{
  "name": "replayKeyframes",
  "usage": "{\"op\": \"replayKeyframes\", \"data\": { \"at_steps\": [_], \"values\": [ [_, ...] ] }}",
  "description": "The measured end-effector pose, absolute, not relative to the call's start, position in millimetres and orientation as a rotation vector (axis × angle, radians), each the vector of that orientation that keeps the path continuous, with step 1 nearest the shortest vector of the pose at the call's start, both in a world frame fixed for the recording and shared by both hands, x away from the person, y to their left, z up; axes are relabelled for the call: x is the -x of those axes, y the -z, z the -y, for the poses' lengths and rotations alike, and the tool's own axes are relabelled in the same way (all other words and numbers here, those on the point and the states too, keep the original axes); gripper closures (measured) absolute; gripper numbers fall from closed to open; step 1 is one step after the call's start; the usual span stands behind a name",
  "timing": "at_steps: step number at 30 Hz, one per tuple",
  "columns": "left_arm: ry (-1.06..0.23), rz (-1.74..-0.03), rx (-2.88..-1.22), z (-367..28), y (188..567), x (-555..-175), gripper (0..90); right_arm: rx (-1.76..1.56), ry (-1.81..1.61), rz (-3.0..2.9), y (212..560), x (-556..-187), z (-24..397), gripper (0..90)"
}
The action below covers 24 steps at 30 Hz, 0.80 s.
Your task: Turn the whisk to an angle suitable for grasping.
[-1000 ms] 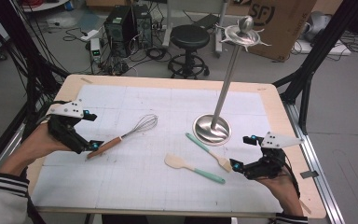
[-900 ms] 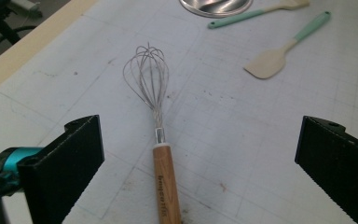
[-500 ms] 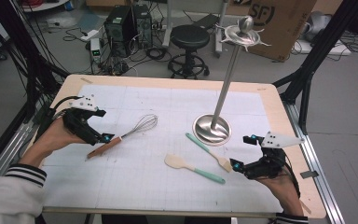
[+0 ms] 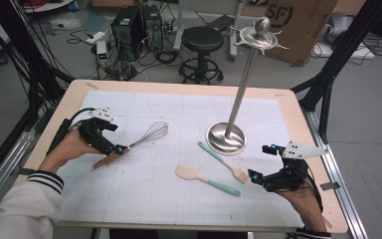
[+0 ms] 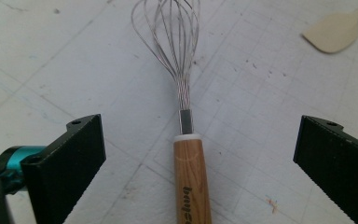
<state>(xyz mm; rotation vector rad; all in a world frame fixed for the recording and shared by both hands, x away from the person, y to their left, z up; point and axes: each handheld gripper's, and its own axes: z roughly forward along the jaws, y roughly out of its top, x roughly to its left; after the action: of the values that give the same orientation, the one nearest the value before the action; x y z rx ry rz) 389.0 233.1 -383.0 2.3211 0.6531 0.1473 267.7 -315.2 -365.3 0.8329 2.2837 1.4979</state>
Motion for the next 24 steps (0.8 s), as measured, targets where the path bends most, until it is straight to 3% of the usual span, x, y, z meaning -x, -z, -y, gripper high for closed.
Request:
{"op": "replayKeyframes", "data": {
  "at_steps": [3,5,10,24],
  "values": [
    [-0.138,-0.653,-2.346,-230,390,-390,2.6,-0.831,-1.498,-2.286,365,-267,315,0.0],
    [-0.134,-0.649,-2.380,-229,394,-391,8.6,-0.832,-1.497,-2.286,365,-267,315,0.0],
    [-0.122,-0.662,-2.414,-226,402,-392,10.5,-0.830,-1.495,-2.282,365,-267,316,0.0],
    [-0.061,-0.638,-2.496,-221,412,-391,27.3,-0.830,-1.493,-2.288,365,-269,314,0.0]
  ]
}}
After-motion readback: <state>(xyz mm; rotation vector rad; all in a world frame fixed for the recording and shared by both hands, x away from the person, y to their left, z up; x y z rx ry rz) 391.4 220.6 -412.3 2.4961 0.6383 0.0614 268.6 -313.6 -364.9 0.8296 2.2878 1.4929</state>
